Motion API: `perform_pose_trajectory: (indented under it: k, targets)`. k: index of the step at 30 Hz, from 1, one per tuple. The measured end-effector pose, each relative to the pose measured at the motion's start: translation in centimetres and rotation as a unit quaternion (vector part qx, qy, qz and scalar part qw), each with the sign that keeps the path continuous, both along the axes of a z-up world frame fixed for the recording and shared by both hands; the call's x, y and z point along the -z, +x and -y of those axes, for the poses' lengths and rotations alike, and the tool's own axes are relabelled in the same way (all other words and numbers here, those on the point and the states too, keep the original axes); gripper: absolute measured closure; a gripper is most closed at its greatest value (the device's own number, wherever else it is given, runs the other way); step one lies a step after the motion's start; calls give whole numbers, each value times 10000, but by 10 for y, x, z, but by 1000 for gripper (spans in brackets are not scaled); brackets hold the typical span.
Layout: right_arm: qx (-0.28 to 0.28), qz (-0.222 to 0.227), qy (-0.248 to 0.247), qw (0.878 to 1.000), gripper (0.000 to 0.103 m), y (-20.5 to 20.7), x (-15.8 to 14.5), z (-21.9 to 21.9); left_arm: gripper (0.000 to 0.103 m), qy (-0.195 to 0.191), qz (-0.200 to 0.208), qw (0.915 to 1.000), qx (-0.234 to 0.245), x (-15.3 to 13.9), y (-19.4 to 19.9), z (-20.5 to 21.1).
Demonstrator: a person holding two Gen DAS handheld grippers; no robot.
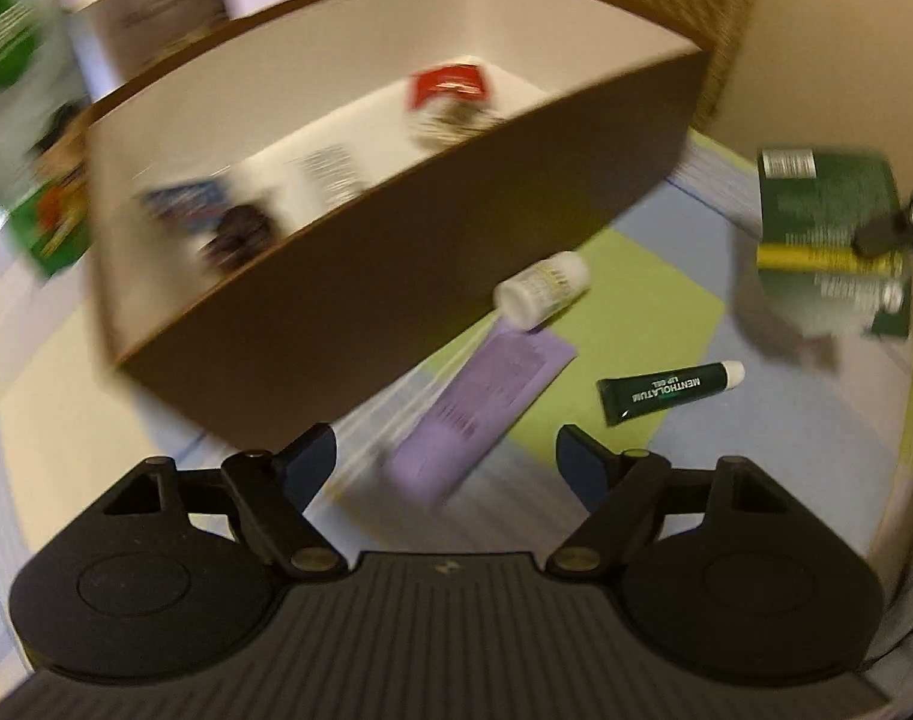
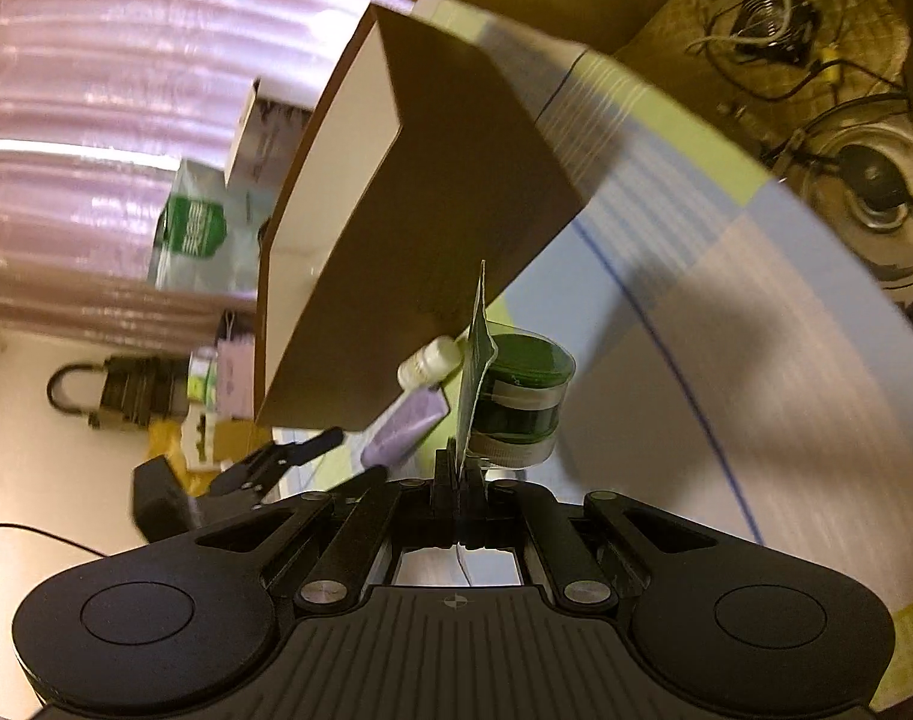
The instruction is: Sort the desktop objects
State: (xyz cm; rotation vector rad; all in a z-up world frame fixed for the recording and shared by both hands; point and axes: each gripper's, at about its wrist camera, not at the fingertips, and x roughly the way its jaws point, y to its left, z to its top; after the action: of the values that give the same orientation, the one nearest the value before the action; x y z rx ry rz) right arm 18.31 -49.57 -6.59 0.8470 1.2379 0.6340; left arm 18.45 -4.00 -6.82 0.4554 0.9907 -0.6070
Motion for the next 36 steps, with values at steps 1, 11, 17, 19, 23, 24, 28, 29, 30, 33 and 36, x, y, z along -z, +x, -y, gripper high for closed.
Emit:
perform_pose_trajectory:
  k: [1,11,17,19,23,24,28,29,30,33,36]
  targets:
    - [65,2,6,10000,101,-1,-1,3,33,120,-30,9998,147,6,4,7]
    - [401,-137,19,9991,101,3,4,15,76,121,-611,9975,334,31,14,15]
    - [260,-107,25,9996,101,13,4,7,76,19,-888,9958,-206,32,-8,-11]
    - [142,2,-84,9999,101,18,-1,3,76,2,-874,9950,-487,30,-12,-18]
    - [-30,421,-326,9986,101,28,-20,1,76,-205,-709,9932,-898,14,-21,-30]
    - [-55,540,-348,9979,101,31,-27,1,76,-298,-662,9926,-969,8,-24,-34]
    - [-276,1220,-482,9910,101,44,-60,-5,76,-509,-388,9921,-1081,-22,-30,-40]
    - [-347,1411,-536,9879,101,47,-69,-8,77,-549,-299,9922,-1081,-31,-30,-40]
    - [-426,1595,-590,9845,101,50,-78,-11,76,-591,-214,9921,-1082,-41,-28,-40]
    - [-691,2055,-632,9742,101,60,-101,-23,77,-682,54,9922,-1041,-66,-25,-39]
    - [-970,2412,-728,9629,101,71,-118,-40,76,-760,283,9922,-952,-91,-19,-37]
